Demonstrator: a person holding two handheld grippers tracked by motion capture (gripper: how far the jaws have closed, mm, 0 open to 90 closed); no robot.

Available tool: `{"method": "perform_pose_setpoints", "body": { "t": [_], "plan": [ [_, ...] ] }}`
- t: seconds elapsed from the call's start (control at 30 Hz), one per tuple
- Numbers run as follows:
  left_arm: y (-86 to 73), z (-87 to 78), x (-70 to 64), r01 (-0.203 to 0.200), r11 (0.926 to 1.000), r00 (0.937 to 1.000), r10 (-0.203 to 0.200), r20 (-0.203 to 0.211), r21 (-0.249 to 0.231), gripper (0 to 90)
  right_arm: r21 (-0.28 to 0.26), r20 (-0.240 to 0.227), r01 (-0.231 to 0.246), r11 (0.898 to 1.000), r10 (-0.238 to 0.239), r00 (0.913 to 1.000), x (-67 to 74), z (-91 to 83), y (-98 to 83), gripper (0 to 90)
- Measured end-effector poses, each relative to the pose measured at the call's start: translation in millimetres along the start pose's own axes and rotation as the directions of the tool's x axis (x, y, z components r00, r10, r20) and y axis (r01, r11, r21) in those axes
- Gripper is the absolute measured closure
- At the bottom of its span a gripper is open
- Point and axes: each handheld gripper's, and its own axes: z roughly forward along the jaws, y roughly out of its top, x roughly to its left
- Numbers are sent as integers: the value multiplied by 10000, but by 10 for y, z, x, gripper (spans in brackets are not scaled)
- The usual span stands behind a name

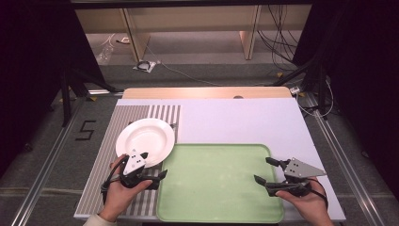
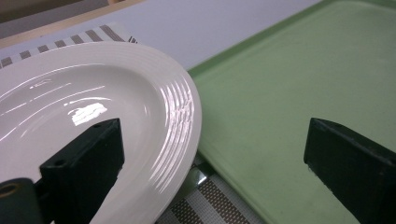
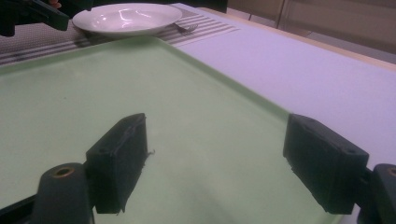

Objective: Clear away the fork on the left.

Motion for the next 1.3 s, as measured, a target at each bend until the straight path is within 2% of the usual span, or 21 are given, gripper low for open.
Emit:
{"method": "perform_pose_setpoints", "body": {
  "t": [0.27, 0.37, 0.4, 0.43, 0.47, 0.53, 0.57, 0.6, 0.7, 0.73, 0.8, 0.87, 0.93, 1.0, 1.03, 1.07, 1.1, 1.13, 1.17, 1.2, 1.3],
  "plan": [
    [-1, -5, 14, 30, 10000, 10000, -29, -78, 18, 84, -25, 27, 9, 10000, -9, 10000, 10, -4, -1, 229],
    [23, -3, 23, 154, 9996, 9995, -147, -273, 244, 188, 33, 81, 43, 10000, -43, 10000, 11, -11, 5, 229],
    [85, 11, 36, 272, 9990, 9985, -255, -474, 350, 425, -74, 82, -25, 10000, 26, 10000, 10, 0, 1, 229],
    [85, 11, 36, 272, 9990, 9985, -255, -474, 350, 522, -74, 82, -25, 10000, 26, 10000, 10, 0, 1, 229],
    [149, 33, 45, 354, 9985, 9983, -334, -482, 413, 522, -20, 105, 8, 10000, -8, 9999, 6, -4, 1, 229],
    [270, 106, 49, 45, 9968, 9985, -1, -551, 800, 796, -155, 170, -33, 9999, 36, 9998, 4, -4, 2, 229],
    [331, 159, 46, -90, 9950, 9975, 159, -687, 995, 796, -155, 170, -33, 9999, 36, 9998, 4, -4, 2, 229],
    [456, 301, 69, -87, 9918, 9977, 172, -655, 1277, 896, -34, 233, -18, 10000, 19, 9997, 7, -17, 7, 229],
    [571, 448, 106, -248, 9862, 9971, 361, -668, 1634, 899, -2, 249, 3, 10000, -3, 9997, 5, -18, 8, 229],
    [702, 621, 169, -151, 9813, 9976, 277, -631, 1918, 899, -92, 195, -47, 9999, 49, 9998, 1, -7, 4, 229],
    [782, 728, 219, -23, 9784, 9978, 160, -644, 2069, 899, -38, 212, -56, 10000, 57, 9998, -6, -11, 1, 228],
    [946, 963, 347, 83, 9670, 9965, 133, -831, 2546, 899, -13, 233, -82, 10000, 83, 9997, -10, -20, -1, 228],
    [1016, 1082, 406, 159, 9615, 9973, 44, -733, 2743, 899, -142, 177, -142, 9998, 145, 9997, -10, -15, -7, 228],
    [1044, 1142, 429, 155, 9567, 9972, 63, -742, 2905, 899, -143, 176, -150, 9998, 153, 9997, -10, -16, -8, 228],
    [1089, 1259, 462, 107, 9461, 9978, 111, -656, 3238, 899, -144, 169, -136, 9998, 139, 9998, -16, -18, -12, 228],
    [1089, 1259, 462, 107, 9461, 9978, 111, -656, 3238, 899, -134, 168, -164, 9998, 166, 9997, -15, -18, -12, 228],
    [1098, 1350, 476, 116, 9363, 9977, 127, -670, 3509, 899, -125, 171, -163, 9998, 165, 9997, -15, -19, -12, 228],
    [1094, 1380, 483, 93, 9327, 9977, 158, -664, 3605, 899, -136, 174, -142, 9998, 145, 9997, -16, -18, -12, 228],
    [1094, 1380, 483, 93, 9327, 9977, 158, -664, 3605, 899, -136, 174, -142, 9998, 145, 9997, -16, -18, -12, 228],
    [1078, 1440, 496, 118, 9257, 9969, 184, -761, 3780, 899, -133, 168, -148, 9998, 150, 9997, -11, -17, -11, 228],
    [1063, 1484, 515, 154, 9229, 9962, 187, -848, 3848, 899, -119, 171, -163, 9998, 165, 9997, -8, -16, -10, 228]
  ]
}}
